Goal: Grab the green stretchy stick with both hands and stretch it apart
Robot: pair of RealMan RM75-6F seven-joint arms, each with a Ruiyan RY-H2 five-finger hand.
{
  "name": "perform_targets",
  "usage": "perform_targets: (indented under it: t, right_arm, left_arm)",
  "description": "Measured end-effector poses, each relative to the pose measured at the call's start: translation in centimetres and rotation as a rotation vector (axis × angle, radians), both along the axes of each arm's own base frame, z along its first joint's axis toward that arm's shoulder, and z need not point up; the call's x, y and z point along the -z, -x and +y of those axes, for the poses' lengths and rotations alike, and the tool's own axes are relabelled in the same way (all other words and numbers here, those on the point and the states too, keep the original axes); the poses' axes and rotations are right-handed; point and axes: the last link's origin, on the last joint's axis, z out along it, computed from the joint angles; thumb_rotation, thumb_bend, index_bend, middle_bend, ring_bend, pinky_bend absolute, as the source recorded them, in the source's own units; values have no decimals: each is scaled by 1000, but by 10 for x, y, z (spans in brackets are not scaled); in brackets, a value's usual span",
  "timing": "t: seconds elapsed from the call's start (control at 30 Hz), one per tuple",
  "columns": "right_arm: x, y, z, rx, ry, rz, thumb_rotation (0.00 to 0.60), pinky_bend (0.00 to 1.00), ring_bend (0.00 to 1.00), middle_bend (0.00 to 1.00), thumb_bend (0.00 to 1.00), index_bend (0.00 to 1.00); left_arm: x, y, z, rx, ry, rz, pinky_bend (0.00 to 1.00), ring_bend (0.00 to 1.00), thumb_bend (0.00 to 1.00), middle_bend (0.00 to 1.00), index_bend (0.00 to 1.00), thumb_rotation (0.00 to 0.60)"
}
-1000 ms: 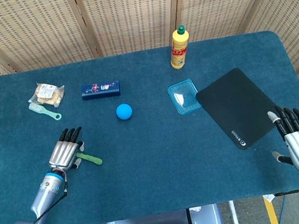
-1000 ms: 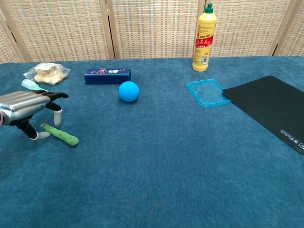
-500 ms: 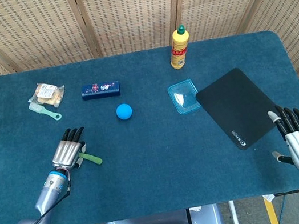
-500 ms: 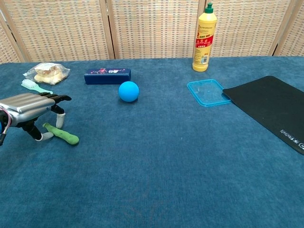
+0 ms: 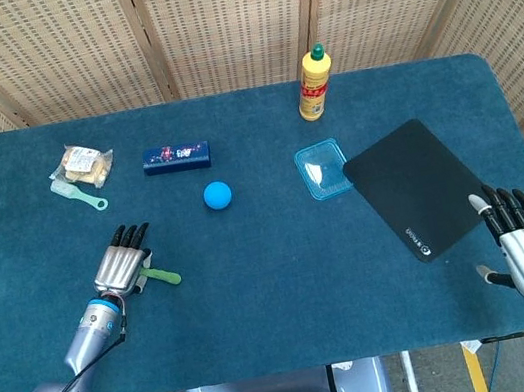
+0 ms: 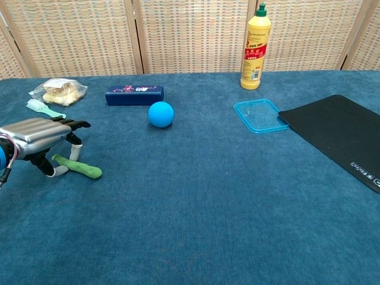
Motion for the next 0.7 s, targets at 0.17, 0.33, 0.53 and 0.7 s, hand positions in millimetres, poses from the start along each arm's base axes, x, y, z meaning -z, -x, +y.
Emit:
perform_targets:
  t: [0.17,0.33,0.53,0.7]
  right_arm:
    - [1,-1,1,-6,-4,-1,600,0,0,0,0,0]
    - [4,-5,-1,-37,-18,8,600,0,0,0,0,0]
    - [11,-16,-8,-148,-50,30,600,0,0,0,0,49]
    - [12,-39,-28,-313,-130,25,600,0,0,0,0,159]
  left_arm:
    - [-5,-4,-1,-56,0,-120,0,0,451,0,731,600]
    - [-18,-11,-2,-132,5,-313,0,0,451,0,738,600]
    - [-36,-23,-3,-181,21,-550,0,0,456,0,746,600]
    - [-36,-46,-7,-167,75,-733,0,0,477,0,760,600]
